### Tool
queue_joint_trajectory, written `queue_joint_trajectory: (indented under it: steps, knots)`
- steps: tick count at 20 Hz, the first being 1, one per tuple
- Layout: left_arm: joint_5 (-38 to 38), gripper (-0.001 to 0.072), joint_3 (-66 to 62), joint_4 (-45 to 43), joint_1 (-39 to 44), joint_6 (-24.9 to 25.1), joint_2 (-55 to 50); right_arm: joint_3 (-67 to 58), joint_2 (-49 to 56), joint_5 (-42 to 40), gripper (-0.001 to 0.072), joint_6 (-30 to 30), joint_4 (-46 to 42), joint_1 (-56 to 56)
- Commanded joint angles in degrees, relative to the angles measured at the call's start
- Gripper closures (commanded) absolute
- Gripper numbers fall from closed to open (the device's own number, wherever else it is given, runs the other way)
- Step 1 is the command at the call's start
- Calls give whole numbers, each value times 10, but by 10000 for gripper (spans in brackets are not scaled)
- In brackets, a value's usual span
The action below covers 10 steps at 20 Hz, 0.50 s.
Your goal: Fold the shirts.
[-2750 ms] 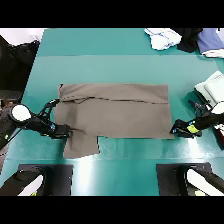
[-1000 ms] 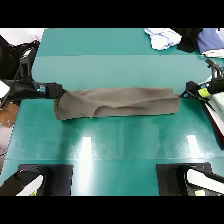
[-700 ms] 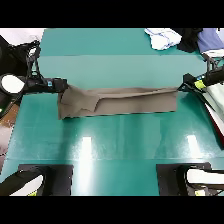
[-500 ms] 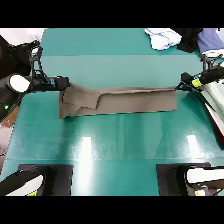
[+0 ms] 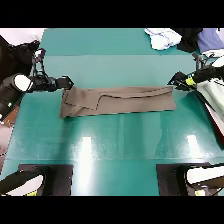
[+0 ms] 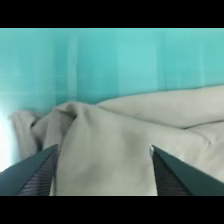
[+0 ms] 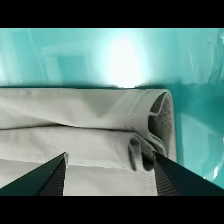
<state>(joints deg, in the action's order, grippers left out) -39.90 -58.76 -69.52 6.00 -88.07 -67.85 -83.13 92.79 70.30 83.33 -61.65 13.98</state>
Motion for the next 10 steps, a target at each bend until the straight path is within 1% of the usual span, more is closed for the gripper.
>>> queue_joint_trajectory:
  steps: [1, 2, 3, 5, 6, 10]
  knots:
    - [-76, 33, -29, -4, -16, 0, 0, -1, -17, 32, 108, -23, 7, 33]
    - [-101, 33, -42, -4, -16, 0, 0, -1, -18, 62, 110, -43, 7, 51]
    - [-120, 85, -49, 1, -16, 0, 0, 0, -14, 98, 110, -55, 6, 71]
    - [-142, 539, -53, 9, -14, 1, -1, 0, 6, 145, 110, -65, 7, 99]
    - [-145, 666, -53, 10, -13, 11, -1, 0, 16, 148, 110, -68, 7, 107]
    - [-165, 666, -53, 16, -13, 15, -1, 0, 49, 142, 111, -101, 14, 106]
